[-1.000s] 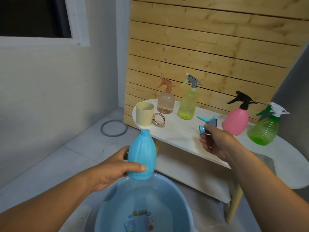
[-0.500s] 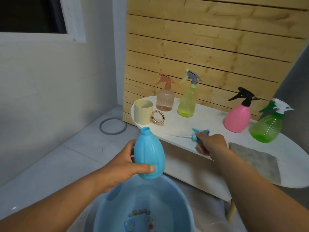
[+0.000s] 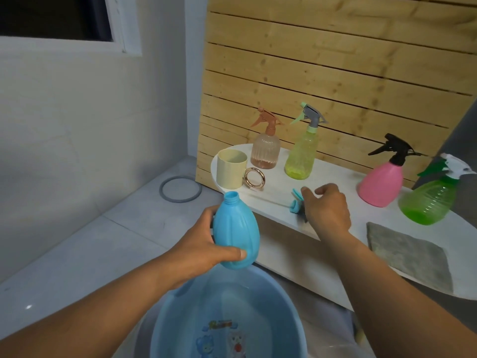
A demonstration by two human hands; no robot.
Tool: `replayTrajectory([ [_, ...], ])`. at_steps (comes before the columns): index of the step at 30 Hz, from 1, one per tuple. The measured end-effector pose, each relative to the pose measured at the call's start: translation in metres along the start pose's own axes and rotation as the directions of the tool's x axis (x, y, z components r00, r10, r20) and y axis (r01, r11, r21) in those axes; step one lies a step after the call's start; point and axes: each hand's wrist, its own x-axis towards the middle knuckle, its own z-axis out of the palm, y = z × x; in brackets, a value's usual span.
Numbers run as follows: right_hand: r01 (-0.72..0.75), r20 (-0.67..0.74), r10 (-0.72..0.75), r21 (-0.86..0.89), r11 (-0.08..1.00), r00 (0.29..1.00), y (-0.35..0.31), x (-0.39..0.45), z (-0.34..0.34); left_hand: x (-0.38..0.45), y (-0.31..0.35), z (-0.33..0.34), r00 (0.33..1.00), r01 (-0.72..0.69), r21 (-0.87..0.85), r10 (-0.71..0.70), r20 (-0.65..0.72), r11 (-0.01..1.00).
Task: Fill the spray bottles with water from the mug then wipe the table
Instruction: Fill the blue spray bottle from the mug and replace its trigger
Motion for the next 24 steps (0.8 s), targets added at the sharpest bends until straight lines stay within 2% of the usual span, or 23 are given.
replayTrajectory([
  [3,0.229,0.046,-0.239,0.159,0.96,0.97,-0.025,-0.007,0.0,0.003,-0.001,-0.003,0.999,0.007,0.005,-0.007,-0.031,1.0],
  [6,0.367,0.205,-0.385,0.121,0.922,0.9,-0.065,-0.004,0.004,0.009,-0.003,-0.006,0.998,0.014,0.035,-0.012,-0.058,0.999],
  [11,0.443,0.523,-0.321,-0.126,0.887,0.79,-0.107,0.025,0.034,0.014,-0.008,-0.005,0.998,0.012,0.079,-0.008,-0.058,0.997],
  [14,0.452,0.636,-0.266,-0.147,0.88,0.725,-0.111,0.029,0.047,0.017,-0.01,-0.002,0.999,-0.005,0.093,0.01,-0.048,0.996],
  [16,0.43,0.629,-0.282,-0.093,0.898,0.725,-0.108,0.032,0.055,0.018,-0.012,-0.001,0.999,-0.022,0.099,0.026,-0.037,0.995],
  [19,0.339,0.576,-0.319,0.076,0.938,0.753,-0.107,0.027,0.054,0.017,-0.015,-0.004,0.998,-0.04,0.104,0.045,-0.049,0.994],
  [24,0.298,0.487,-0.398,0.272,0.915,0.777,-0.127,0.003,0.009,0.011,-0.027,-0.011,0.994,-0.041,0.124,0.053,-0.091,0.991],
])
